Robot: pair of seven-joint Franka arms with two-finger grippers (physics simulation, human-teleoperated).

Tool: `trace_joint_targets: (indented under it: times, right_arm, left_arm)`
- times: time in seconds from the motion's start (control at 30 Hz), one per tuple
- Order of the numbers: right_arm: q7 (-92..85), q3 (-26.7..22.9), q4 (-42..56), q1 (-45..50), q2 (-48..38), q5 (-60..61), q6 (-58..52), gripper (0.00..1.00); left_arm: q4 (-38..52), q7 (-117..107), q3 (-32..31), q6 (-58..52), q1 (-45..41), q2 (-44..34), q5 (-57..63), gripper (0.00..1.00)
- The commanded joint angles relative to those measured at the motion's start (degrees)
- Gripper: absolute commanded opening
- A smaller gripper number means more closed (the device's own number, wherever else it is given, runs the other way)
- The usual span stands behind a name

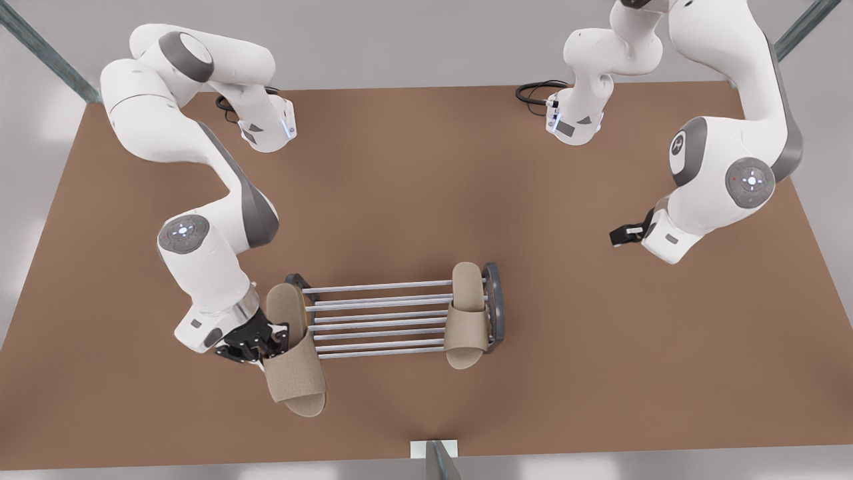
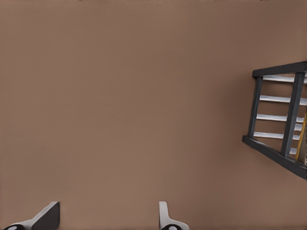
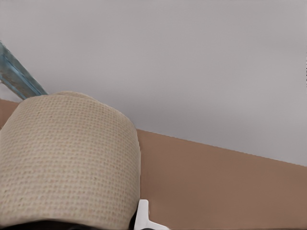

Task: Place the right shoe on the shoe rack with the right arm, and place the left shoe on the shoe rack with the left arm

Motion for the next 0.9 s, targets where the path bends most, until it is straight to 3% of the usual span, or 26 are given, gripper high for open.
trace_joint_targets:
  times: [0.0,0.17,0.23,0.27,0.3,0.33,0.47,0.5,0.53,0.87]
  right_arm:
    - [24.0,-1.6,4.6,4.5,0.3,0.7,-16.7,0.21]
    - [35.8,-7.9,8.0,18.5,0.2,0.7,-20.2,0.21]
    - [38.5,-8.0,9.2,20.4,0.2,0.6,-20.9,0.21]
    - [40.3,-9.7,9.2,22.4,0.2,0.5,-22.4,0.21]
    - [43.3,-15.9,9.2,27.9,0.2,0.6,-23.6,0.21]
    - [43.9,-16.6,9.2,28.5,0.1,0.6,-25.4,0.21]
    - [46.8,-17.0,1.5,23.8,-1.1,0.3,-23.5,0.21]
    - [48.2,-17.0,-8.4,21.3,-5.3,0.3,-15.3,0.21]
    - [49.4,-17.1,-9.8,21.3,-5.3,0.3,-13.4,0.21]
    - [51.8,-17.1,-9.2,22.8,-2.1,-1.2,-6.8,0.21]
  left_arm:
    - [0.9,13.1,-0.2,2.3,-0.3,-0.1,-0.2,1.0]
    - [0.9,9.5,-0.4,0.3,-0.3,-0.2,-2.2,1.0]
    - [1.1,2.0,-5.4,-1.4,-0.3,-1.4,-1.1,1.0]
    - [1.1,0.2,-6.8,-0.6,-0.3,-1.0,-0.3,1.0]
    - [1.7,0.2,-6.7,0.4,0.3,-0.6,0.0,1.0]
    - [1.6,0.2,-6.3,1.1,0.5,-0.6,0.2,1.0]
    - [1.7,0.0,-6.3,-1.0,0.9,-2.1,2.3,1.0]
    - [2.2,0.1,-6.2,-1.2,1.1,-2.0,2.4,1.0]
    - [2.7,0.1,-6.2,-2.0,1.5,-2.2,2.4,1.0]
    - [3.1,0.0,-6.4,-2.5,1.4,-2.1,2.3,1.0]
